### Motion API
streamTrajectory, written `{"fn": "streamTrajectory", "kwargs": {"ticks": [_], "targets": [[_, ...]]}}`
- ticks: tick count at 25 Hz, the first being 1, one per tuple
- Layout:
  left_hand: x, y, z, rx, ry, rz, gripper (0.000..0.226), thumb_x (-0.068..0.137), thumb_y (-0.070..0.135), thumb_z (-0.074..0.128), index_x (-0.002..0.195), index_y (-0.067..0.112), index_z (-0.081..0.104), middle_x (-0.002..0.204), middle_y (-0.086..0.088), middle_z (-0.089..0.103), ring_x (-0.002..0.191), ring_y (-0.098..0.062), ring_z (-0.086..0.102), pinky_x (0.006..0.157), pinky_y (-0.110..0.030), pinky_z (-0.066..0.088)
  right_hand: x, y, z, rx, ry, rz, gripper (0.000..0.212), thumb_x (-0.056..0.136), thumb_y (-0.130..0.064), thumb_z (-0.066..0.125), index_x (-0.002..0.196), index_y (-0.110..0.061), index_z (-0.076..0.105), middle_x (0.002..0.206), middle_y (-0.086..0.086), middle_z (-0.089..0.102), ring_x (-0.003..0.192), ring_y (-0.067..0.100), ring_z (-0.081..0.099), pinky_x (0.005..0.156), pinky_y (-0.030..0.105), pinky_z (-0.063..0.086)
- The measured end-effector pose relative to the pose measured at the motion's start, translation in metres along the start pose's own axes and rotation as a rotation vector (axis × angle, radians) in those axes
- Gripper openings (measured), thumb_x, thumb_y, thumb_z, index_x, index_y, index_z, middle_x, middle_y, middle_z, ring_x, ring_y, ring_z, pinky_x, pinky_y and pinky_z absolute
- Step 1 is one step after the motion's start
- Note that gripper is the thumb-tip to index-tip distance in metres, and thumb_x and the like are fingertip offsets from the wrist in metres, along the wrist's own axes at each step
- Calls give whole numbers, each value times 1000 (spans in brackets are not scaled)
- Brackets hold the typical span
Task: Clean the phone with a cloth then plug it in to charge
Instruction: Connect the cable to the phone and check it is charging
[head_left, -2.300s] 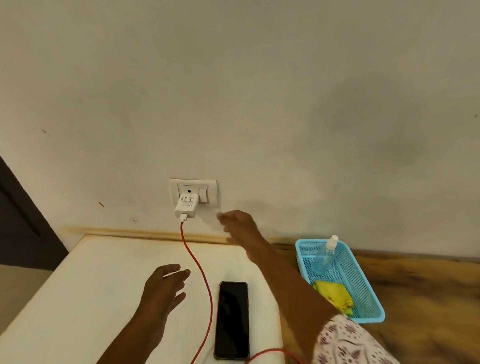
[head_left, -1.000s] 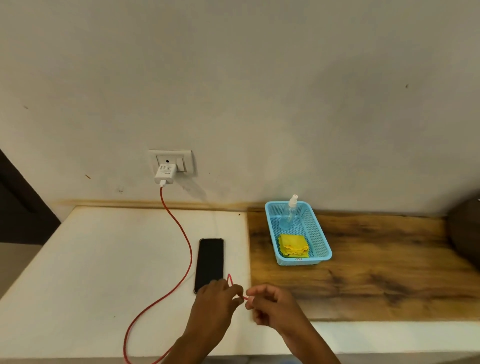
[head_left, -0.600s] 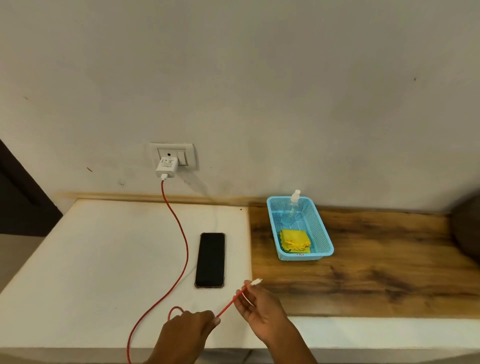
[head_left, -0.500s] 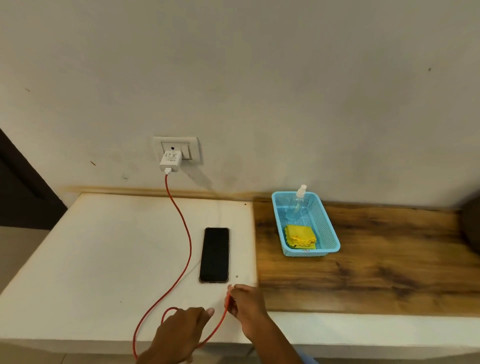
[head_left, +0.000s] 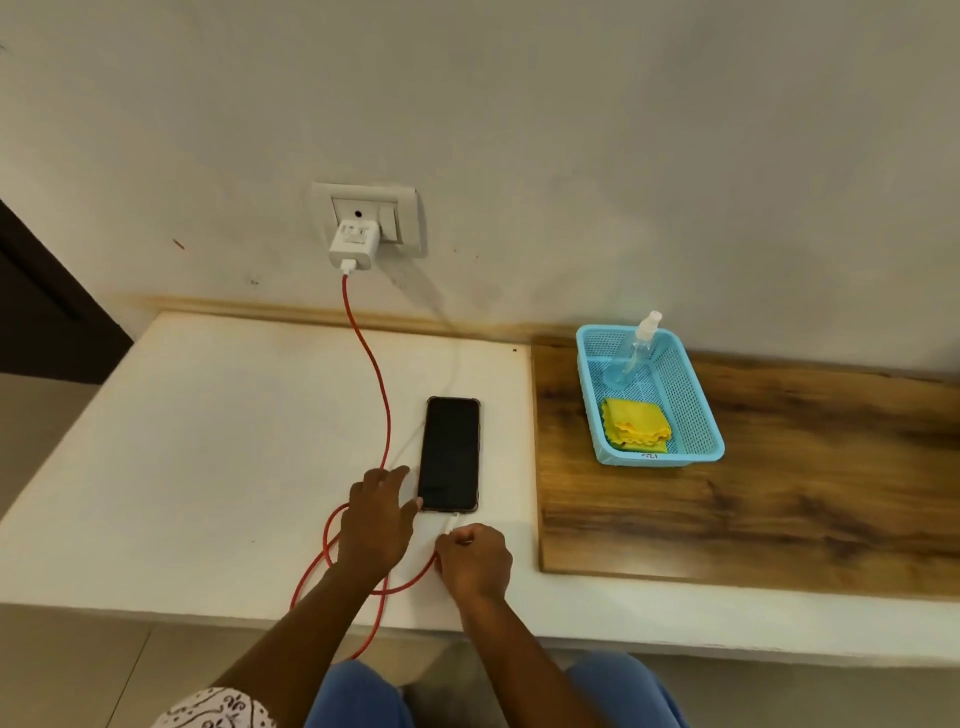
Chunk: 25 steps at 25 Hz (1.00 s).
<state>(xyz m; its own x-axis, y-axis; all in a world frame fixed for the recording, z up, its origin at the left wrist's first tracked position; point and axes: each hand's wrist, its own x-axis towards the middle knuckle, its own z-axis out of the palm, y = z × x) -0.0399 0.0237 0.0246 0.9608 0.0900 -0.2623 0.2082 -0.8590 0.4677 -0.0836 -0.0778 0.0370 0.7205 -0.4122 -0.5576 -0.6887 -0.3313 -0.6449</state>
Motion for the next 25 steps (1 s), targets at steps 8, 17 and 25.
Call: {"fn": "streamTrajectory", "kwargs": {"ticks": [8,17,25], "targets": [[10,10,4,-16,-3,-135,54,83,44,61,132,28,47,142,-11,38,127,-31,38,100,-43,40,3,-10,6,-141,-60,16,36,97,-36,44,116,-11,61,120,5,66,107,19,63,93,23,46],[21,20,-4,54,-148,-244,57,85,44,59,136,27,40,142,-6,46,127,-31,45,105,-48,34,-2,-3,9,-374,-148,-101,33,93,-27,54,121,-9,56,122,6,63,109,19,62,94,19,43],[19,21,-1,142,-144,-195,62,85,46,57,140,35,31,145,-2,44,129,-30,44,105,-47,31,2,-2,6,-324,-64,-126,35,95,-31,51,121,-8,57,123,6,64,109,20,62,96,21,43]]}}
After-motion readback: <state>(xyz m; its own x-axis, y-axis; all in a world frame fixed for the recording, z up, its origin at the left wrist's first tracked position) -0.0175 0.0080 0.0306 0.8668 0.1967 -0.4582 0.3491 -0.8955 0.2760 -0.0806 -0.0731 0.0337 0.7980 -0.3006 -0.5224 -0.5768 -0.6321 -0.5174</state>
